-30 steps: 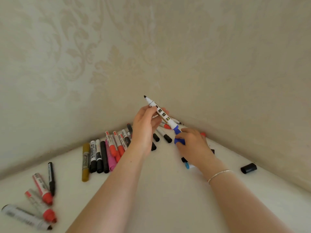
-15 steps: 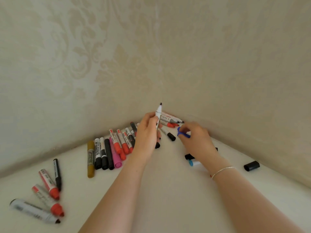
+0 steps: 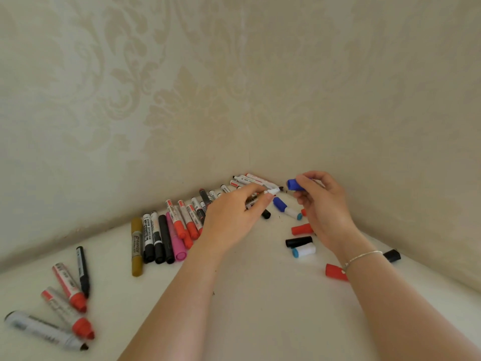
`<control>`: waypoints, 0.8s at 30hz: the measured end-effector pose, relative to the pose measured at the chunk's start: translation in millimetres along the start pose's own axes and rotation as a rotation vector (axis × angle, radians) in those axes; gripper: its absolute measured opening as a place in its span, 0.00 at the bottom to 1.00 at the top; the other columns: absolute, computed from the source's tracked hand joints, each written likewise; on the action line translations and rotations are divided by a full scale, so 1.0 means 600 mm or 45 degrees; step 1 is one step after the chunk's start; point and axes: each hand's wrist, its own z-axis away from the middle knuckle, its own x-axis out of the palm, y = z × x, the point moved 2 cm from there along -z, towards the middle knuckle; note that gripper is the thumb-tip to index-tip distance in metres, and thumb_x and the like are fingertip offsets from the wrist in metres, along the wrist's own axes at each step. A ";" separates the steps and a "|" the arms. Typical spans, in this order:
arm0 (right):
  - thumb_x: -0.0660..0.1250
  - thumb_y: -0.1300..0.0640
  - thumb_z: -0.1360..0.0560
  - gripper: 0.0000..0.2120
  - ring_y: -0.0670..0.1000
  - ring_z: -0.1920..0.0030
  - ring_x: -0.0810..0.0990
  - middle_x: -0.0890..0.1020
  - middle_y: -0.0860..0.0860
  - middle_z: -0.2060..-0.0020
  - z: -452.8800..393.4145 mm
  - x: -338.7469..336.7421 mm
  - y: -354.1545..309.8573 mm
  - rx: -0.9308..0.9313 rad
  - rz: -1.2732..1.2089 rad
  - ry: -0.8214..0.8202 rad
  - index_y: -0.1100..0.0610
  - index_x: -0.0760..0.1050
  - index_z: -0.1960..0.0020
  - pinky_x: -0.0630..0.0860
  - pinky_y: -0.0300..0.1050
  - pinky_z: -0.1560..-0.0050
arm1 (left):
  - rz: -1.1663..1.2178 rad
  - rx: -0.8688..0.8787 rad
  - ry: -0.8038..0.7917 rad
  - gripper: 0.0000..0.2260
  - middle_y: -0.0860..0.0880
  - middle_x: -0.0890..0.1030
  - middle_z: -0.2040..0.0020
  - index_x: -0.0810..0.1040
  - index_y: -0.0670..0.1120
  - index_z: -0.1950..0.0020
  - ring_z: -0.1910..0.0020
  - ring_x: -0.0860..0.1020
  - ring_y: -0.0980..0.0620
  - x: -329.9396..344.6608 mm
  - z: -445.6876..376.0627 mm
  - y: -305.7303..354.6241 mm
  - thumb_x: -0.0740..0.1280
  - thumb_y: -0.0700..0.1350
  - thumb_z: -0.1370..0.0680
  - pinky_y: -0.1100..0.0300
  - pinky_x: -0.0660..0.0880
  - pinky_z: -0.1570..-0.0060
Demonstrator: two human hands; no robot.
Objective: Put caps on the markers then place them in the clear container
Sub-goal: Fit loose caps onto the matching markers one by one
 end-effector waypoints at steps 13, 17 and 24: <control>0.72 0.59 0.28 0.11 0.48 0.68 0.77 0.83 0.52 0.66 0.019 0.017 0.001 -0.046 0.222 -0.181 0.59 0.70 0.52 0.76 0.37 0.65 | -0.196 0.040 -0.065 0.13 0.57 0.82 0.56 0.75 0.59 0.40 0.68 0.73 0.60 0.010 -0.001 0.006 0.57 0.60 0.20 0.66 0.62 0.71; 0.66 0.61 0.23 0.04 0.52 0.65 0.82 0.84 0.56 0.62 0.019 0.017 0.002 -0.099 0.163 -0.111 0.62 0.74 0.54 0.81 0.44 0.57 | -0.236 0.080 -0.040 0.15 0.55 0.82 0.51 0.74 0.57 0.37 0.59 0.76 0.56 0.012 -0.002 0.003 0.56 0.59 0.19 0.63 0.67 0.66; 0.65 0.63 0.23 0.05 0.53 0.66 0.82 0.84 0.58 0.63 0.026 0.012 -0.006 -0.091 0.107 -0.080 0.64 0.76 0.56 0.82 0.43 0.59 | -0.274 0.140 0.050 0.17 0.53 0.82 0.48 0.75 0.57 0.34 0.52 0.79 0.53 0.017 -0.001 0.009 0.58 0.58 0.20 0.57 0.73 0.58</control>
